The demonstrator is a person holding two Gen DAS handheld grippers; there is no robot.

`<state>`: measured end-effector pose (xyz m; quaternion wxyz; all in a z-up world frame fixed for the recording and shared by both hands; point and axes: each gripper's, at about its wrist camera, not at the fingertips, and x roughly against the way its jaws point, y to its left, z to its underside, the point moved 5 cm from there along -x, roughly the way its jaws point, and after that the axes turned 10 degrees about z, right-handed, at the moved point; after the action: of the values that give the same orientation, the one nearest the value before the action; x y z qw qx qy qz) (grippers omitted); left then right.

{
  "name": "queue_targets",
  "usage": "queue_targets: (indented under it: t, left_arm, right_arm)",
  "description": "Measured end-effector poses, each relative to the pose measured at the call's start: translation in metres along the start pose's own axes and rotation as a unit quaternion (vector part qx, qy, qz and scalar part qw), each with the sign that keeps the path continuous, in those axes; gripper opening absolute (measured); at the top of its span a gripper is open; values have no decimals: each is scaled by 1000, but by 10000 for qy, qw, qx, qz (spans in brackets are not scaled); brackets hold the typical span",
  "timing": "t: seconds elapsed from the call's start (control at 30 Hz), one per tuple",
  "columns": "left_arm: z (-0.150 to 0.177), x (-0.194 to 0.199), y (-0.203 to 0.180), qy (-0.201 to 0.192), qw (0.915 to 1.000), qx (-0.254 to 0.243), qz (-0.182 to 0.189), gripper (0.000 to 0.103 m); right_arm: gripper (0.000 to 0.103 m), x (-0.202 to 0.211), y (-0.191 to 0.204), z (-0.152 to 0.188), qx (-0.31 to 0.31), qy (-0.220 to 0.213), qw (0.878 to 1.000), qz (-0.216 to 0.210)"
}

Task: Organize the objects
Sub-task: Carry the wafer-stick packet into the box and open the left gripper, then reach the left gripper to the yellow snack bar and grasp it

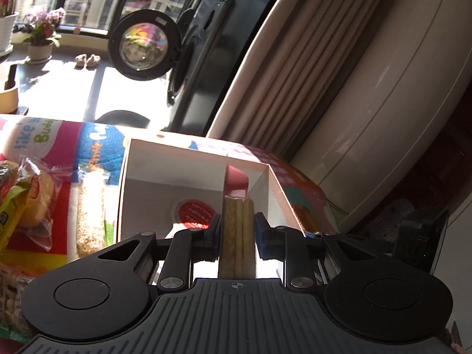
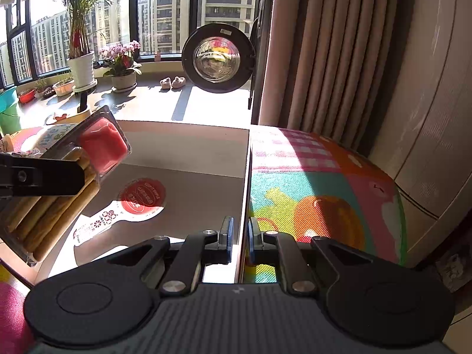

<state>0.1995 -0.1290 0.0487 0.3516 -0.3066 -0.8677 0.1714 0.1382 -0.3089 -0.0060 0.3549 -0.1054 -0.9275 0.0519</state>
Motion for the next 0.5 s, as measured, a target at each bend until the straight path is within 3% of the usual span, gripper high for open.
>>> queue_targets:
  t: [0.17,0.33,0.5]
  left_arm:
    - [11,-5,8,156,9986,-156,-481,27]
    - [12,-2,11,276,9986,-121,-437,27]
    - [10,10,8,138,9994,-128,-298,26]
  right_arm:
    - [10,0,0,1,21,-14,10000,5]
    - [10,1,1,1,49,-12,10000,36]
    - [10,1,2,1,78,11,10000,51]
